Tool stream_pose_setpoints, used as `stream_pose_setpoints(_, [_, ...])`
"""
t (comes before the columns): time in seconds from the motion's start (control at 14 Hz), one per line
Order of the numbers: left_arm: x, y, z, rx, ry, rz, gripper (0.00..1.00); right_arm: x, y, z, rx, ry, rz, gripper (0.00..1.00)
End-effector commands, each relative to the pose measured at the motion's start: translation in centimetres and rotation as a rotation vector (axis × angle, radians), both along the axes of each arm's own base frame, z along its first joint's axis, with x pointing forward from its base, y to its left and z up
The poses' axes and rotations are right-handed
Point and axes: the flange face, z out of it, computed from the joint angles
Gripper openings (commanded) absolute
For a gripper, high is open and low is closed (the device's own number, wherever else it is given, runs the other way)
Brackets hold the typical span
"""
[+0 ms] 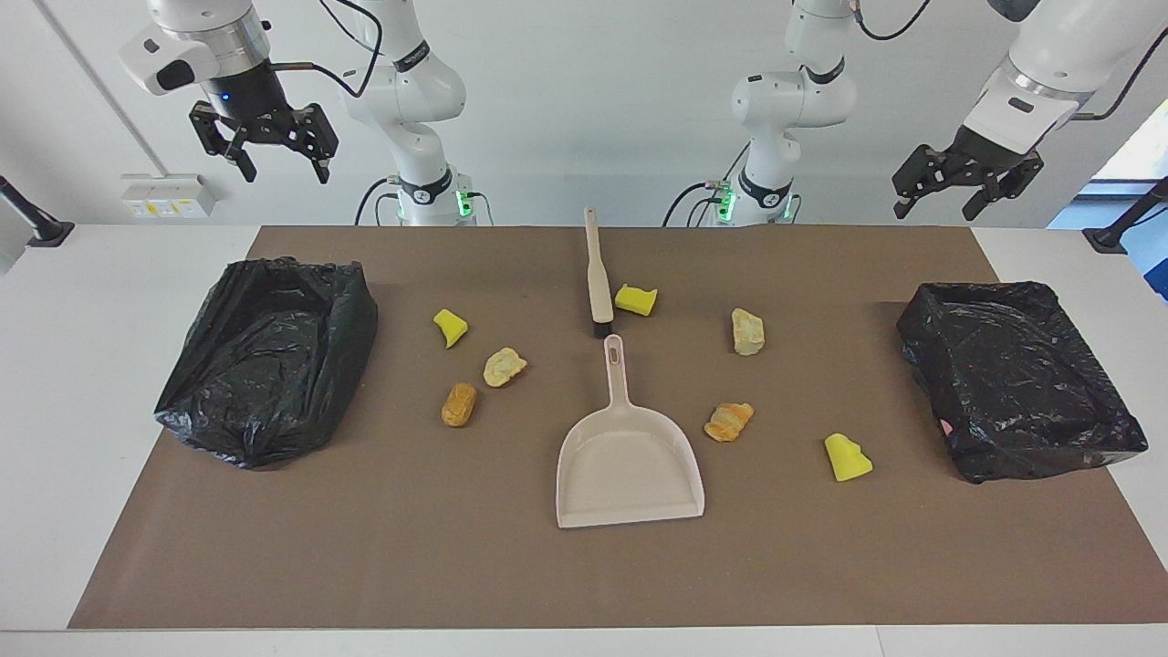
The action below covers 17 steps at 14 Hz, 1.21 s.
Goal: Sweep and dump trash in bin
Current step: 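Reach the left gripper to the beige brush handle nearest the robot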
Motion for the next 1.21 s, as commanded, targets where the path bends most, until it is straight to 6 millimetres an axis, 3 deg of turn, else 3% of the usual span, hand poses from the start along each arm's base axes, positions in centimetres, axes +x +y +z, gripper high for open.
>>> stream_pose_setpoints(0.0, [-1.3, -3.4, -0.1, 0.007, -0.005, -0.041, 1.0, -0.2, -0.2, 0.2, 0.011, -0.018, 0.026, 1.0])
stream_pose_setpoints(0.21, [-3.1, -8.4, -2.5, 0.004, -0.047, 0.005, 1.0, -0.4, -0.1, 0.2, 0.011, -0.012, 0.032, 1.0])
stream_pose_setpoints(0.5, [-7.3, -16.9, -8.4, 0.014, -0.021, -0.045, 1.0, -0.3, 0.9, -1.3, 0.011, 0.016, 0.068, 1.0])
stream_pose_setpoints(0.64, [-9.5, -21.6, -12.0, 0.012, -0.034, -0.038, 1.0, -0.2, 0.9, -1.5, 0.013, 0.02, 0.055, 1.0])
stream_pose_setpoints(0.79, [-12.2, -25.4, -15.3, 0.008, -0.046, -0.035, 1.0, -0.3, 2.8, -1.5, 0.006, 0.03, 0.05, 1.0])
stream_pose_setpoints(0.86, [-13.9, -27.4, -17.1, 0.011, -0.043, -0.032, 1.0, -0.2, 2.7, -1.7, 0.004, 0.036, 0.037, 1.0])
stream_pose_setpoints(1.14, [-21.1, -34.3, -26.9, -0.018, -0.073, -0.03, 1.0, 0.1, 2.3, -2.1, -0.01, 0.037, 0.033, 1.0])
